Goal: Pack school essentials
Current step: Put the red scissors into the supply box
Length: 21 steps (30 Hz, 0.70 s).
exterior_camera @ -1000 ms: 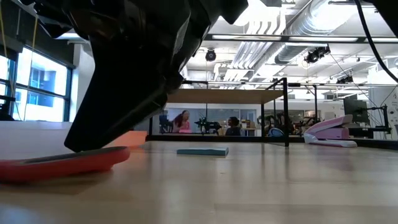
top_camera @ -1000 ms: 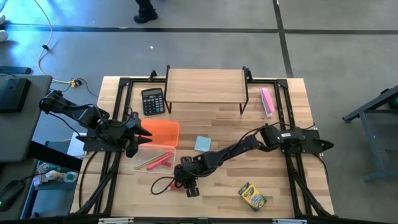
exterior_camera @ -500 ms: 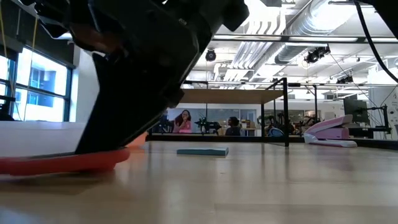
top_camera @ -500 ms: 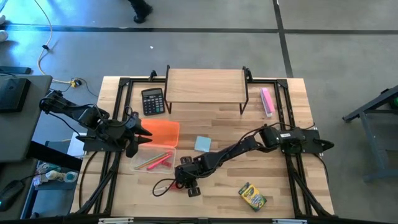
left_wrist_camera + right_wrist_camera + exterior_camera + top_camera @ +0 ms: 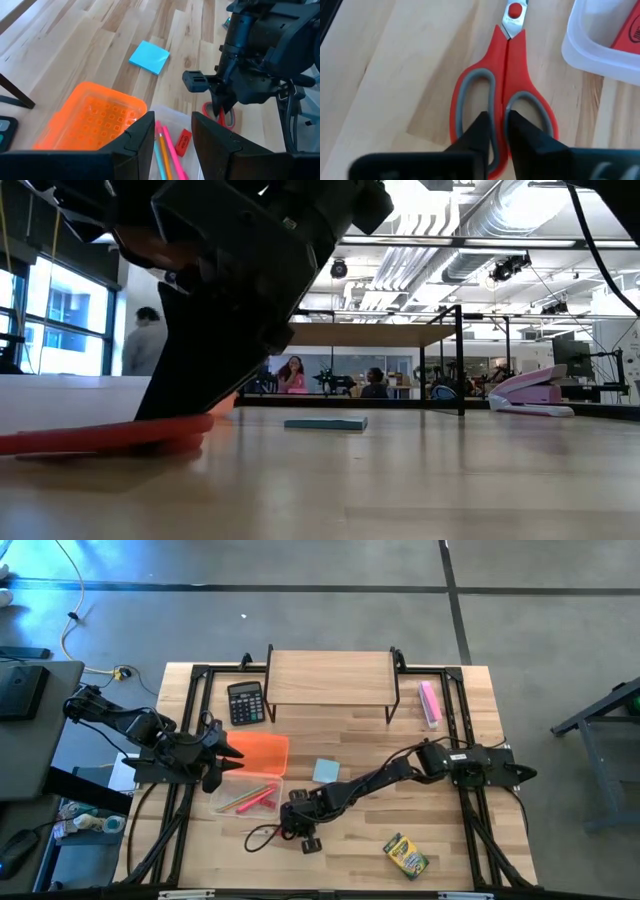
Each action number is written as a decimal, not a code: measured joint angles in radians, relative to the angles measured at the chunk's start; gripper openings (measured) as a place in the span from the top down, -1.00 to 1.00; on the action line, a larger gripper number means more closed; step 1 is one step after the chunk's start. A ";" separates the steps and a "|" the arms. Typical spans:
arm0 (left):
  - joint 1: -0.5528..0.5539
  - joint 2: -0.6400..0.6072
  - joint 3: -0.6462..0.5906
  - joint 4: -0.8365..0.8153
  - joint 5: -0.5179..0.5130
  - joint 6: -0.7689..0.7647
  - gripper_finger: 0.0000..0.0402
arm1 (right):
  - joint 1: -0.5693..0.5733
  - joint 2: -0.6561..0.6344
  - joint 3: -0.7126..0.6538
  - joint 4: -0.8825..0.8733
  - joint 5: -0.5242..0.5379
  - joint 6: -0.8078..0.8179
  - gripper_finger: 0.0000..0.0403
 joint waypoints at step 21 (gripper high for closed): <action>0.000 0.000 0.000 -0.107 0.015 -0.037 0.42 | 0.068 -0.067 -0.010 0.005 -0.059 0.204 0.89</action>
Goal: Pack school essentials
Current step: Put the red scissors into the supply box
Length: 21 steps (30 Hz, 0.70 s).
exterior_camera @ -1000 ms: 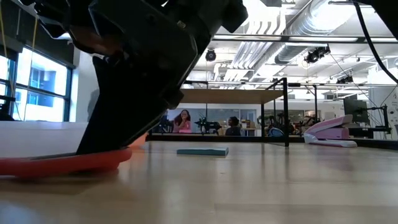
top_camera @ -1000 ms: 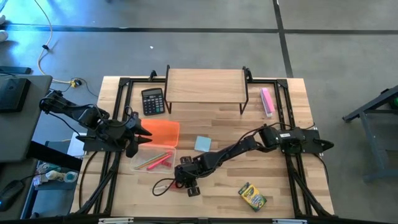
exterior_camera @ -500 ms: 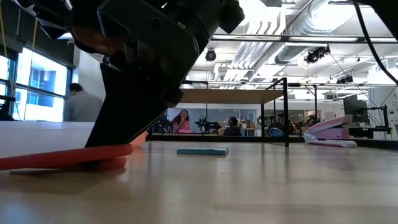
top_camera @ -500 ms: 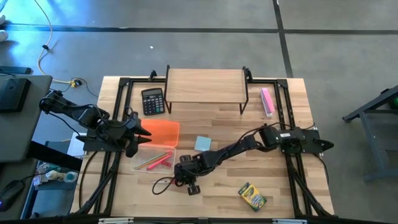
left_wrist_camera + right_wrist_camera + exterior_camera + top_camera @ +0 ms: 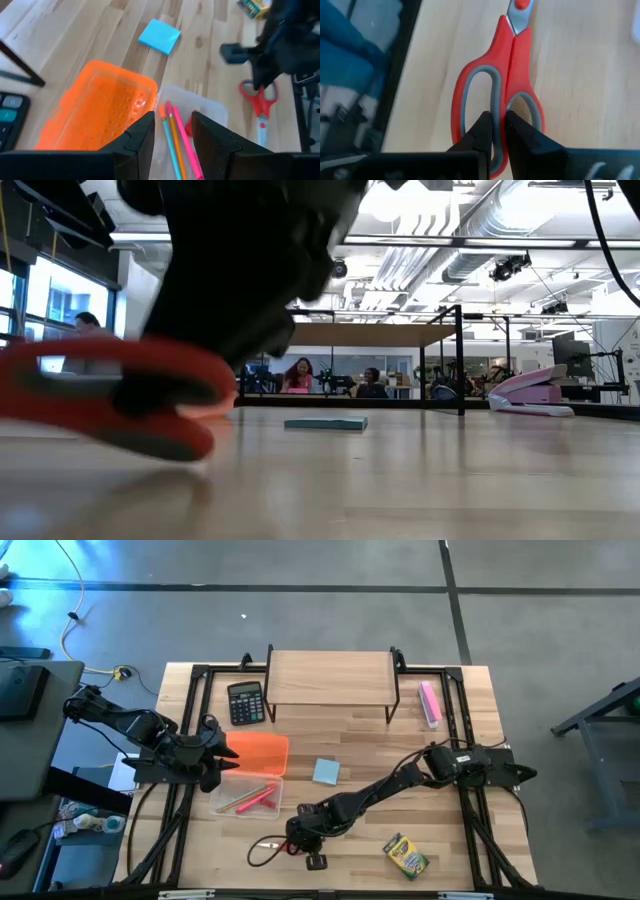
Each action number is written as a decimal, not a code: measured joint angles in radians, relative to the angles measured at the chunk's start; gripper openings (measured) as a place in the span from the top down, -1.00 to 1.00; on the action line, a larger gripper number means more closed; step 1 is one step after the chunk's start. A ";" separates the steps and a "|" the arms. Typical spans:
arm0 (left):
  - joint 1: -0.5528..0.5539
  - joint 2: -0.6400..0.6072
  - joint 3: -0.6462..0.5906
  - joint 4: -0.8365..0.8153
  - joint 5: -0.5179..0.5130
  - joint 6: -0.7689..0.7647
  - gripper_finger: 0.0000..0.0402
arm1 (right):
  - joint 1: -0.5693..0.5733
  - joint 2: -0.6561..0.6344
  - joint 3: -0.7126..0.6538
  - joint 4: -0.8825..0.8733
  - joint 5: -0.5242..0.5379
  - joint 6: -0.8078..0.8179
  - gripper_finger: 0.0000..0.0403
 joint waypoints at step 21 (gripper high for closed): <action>0.000 0.005 0.000 -0.072 -0.007 -0.070 0.42 | -0.059 -0.025 0.154 0.028 0.199 0.296 0.89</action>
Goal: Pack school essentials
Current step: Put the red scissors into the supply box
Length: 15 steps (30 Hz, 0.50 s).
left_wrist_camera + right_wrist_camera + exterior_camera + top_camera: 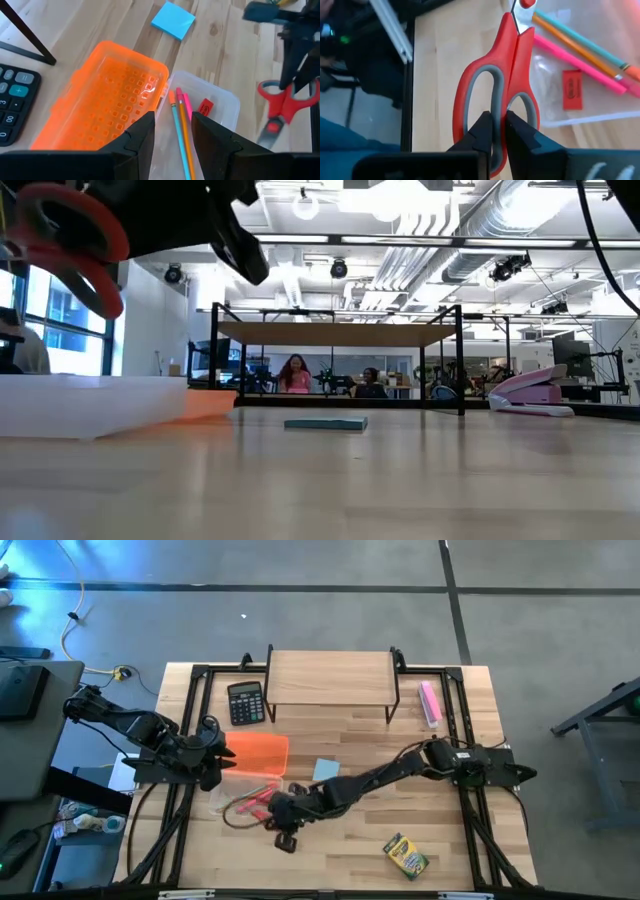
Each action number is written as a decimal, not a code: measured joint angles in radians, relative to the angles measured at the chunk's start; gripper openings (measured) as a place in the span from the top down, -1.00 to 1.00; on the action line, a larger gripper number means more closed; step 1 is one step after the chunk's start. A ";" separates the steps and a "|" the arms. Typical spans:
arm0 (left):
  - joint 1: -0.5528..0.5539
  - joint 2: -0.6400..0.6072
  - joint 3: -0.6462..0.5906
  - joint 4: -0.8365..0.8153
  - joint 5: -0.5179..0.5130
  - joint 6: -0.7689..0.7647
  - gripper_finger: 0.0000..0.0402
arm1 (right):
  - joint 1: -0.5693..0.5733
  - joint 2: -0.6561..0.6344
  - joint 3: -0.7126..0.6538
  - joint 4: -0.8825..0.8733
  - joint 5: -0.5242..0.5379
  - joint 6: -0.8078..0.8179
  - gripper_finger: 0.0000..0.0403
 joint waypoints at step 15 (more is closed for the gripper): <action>0.000 0.000 0.000 0.007 -0.029 -0.001 0.42 | -0.137 0.009 0.000 0.103 -0.102 0.006 0.89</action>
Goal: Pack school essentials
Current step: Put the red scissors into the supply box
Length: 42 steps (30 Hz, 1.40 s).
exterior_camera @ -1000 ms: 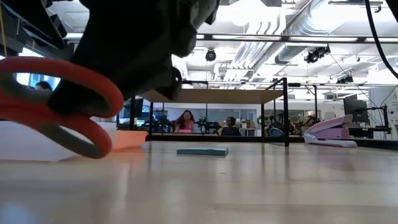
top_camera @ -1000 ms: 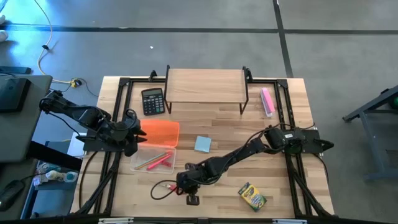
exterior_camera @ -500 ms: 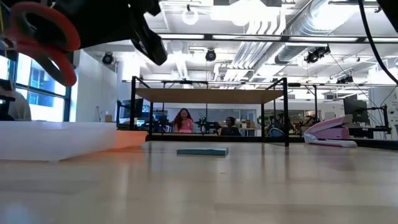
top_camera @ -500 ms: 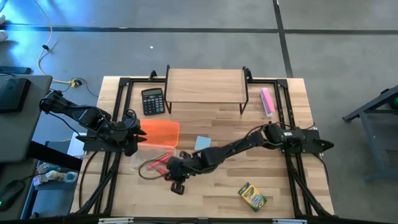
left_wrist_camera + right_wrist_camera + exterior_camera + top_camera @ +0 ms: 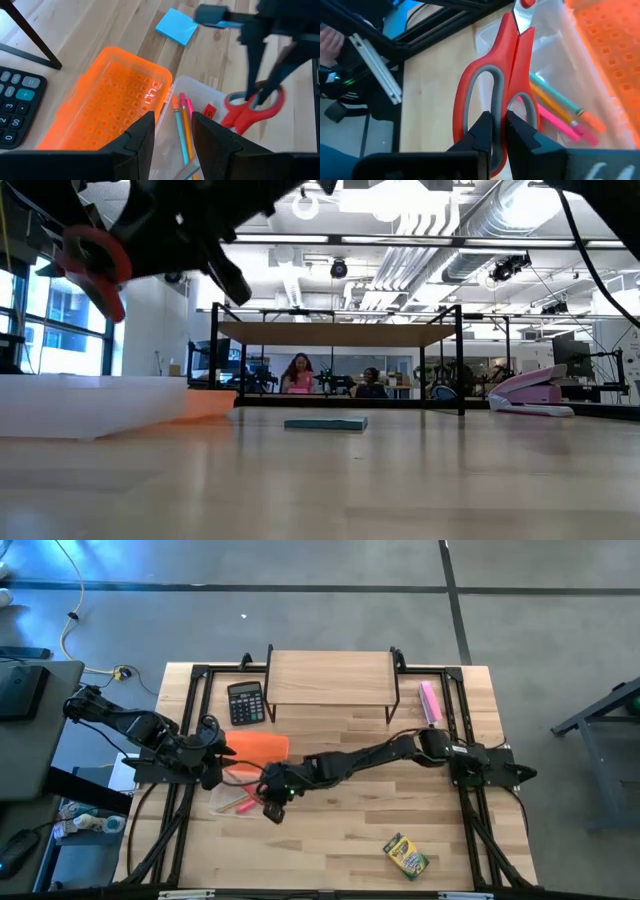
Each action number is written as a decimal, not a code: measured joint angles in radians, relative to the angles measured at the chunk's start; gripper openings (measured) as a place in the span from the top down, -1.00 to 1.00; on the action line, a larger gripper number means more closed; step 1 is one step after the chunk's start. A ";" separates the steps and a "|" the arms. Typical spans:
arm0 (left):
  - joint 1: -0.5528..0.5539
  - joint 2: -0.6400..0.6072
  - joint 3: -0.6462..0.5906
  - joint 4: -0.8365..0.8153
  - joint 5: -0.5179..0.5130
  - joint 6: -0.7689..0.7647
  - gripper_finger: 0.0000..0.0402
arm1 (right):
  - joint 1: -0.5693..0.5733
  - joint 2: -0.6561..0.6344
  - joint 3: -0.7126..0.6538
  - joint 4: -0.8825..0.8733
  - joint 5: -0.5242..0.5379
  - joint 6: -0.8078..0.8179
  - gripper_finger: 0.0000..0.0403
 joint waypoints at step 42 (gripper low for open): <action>0.000 0.000 0.000 0.012 0.001 -0.018 0.42 | -0.048 0.089 -0.001 0.005 -0.158 0.054 0.69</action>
